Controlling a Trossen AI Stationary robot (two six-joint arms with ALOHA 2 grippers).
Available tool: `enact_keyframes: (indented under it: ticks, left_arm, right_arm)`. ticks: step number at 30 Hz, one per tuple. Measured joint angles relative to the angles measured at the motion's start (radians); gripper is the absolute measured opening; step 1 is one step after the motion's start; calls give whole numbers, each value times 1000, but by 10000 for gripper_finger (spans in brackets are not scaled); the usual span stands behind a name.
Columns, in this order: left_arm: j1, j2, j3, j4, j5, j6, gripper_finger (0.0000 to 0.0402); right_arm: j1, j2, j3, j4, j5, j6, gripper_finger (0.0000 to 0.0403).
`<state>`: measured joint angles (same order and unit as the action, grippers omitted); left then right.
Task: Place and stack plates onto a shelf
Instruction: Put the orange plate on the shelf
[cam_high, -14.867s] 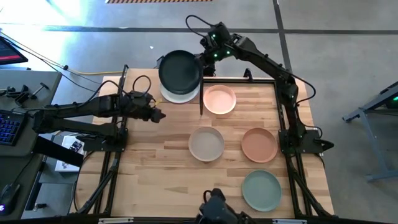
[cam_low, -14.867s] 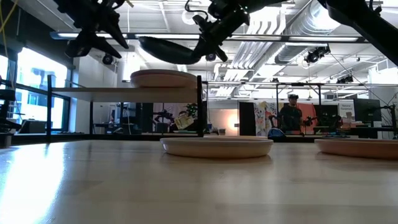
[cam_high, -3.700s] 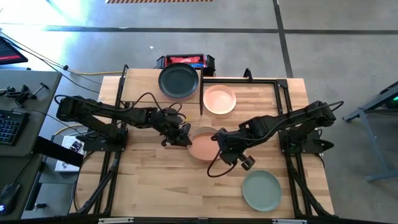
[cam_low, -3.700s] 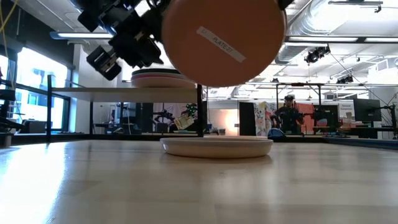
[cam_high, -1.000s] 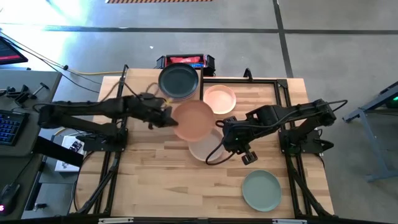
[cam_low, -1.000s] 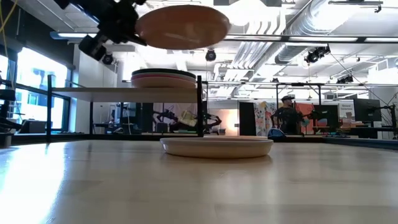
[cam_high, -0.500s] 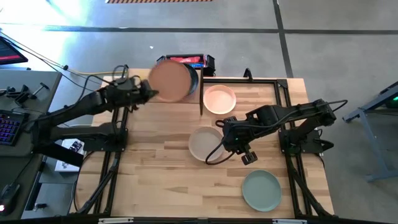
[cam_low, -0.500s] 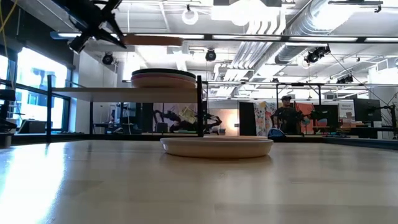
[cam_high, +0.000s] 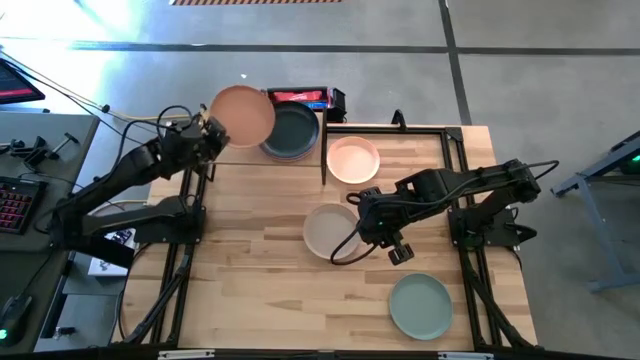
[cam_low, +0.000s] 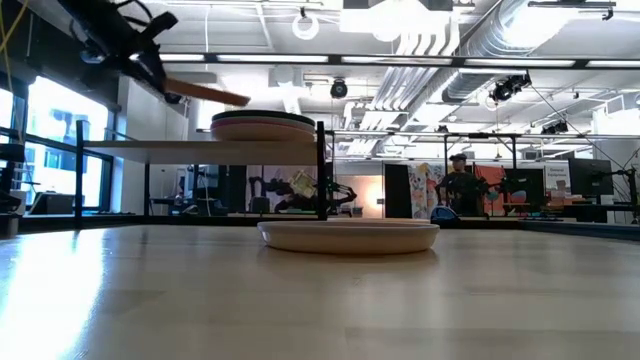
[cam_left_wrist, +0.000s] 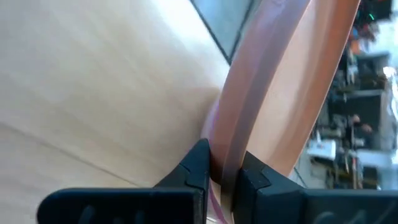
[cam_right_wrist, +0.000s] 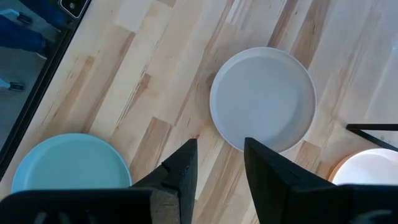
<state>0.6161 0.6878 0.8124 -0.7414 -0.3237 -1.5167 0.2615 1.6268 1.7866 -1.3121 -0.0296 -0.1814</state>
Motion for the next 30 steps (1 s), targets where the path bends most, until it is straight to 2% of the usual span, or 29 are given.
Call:
enact_keyframes:
  ticks: [7,15,22,30]
  left_arm:
    - [31,-49,0,-27,-54,-70,22]
    - [64,-91,1,-262,-53,-131,22]
    - [93,-88,1,-282,-55,-98,22]
    - [112,-18,1,-301,-34,-96,22]
  right_arm:
    - [0,0,0,0,0,-1,110]
    - [0,0,0,0,0,27,110]
    - [-2,0,0,1,0,25,110]
    - [-2,0,0,13,0,26,110]
